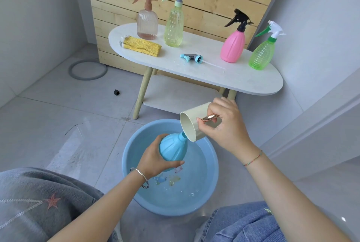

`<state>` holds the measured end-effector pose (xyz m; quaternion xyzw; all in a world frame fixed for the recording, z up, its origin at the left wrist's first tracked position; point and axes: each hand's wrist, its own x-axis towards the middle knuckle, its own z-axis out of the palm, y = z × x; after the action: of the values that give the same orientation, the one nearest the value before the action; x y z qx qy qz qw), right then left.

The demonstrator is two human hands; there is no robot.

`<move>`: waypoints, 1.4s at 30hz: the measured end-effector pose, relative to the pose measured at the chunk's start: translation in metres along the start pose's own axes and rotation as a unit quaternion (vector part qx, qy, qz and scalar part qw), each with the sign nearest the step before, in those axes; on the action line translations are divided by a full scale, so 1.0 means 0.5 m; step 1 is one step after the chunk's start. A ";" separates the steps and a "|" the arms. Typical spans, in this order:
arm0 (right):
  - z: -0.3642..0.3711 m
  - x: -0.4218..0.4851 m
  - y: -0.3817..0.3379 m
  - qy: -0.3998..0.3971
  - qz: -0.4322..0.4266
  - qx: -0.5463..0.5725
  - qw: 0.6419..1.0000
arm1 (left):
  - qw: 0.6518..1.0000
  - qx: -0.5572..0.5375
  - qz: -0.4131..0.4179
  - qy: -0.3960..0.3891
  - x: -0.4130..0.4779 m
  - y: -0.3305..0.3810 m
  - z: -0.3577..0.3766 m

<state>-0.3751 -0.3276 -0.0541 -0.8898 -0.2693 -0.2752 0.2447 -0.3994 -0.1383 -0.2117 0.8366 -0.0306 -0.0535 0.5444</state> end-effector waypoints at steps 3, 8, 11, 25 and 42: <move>-0.004 0.000 0.014 0.030 0.087 0.064 0.994 | 1.000 -0.011 -0.009 0.002 0.000 -0.001 -0.002; 0.021 -0.014 0.076 0.076 0.291 0.170 0.938 | 0.999 -0.041 -0.022 0.021 0.000 -0.004 -0.008; 0.062 -0.040 0.127 0.060 0.394 0.191 0.897 | 0.997 -0.065 -0.036 0.038 0.005 -0.007 -0.011; 0.291 -0.277 0.178 -0.314 0.391 -0.068 0.862 | 0.986 -0.106 -0.074 0.103 0.019 -0.022 -0.043; 0.326 -0.288 0.156 -0.344 0.470 0.101 0.807 | 0.988 -0.090 -0.067 0.104 0.024 -0.021 -0.040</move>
<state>-0.3701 -0.3395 -0.2850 -0.9144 0.0890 0.2264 0.3235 -0.3851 -0.1171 -0.2139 0.7856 0.0870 -0.0053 0.6126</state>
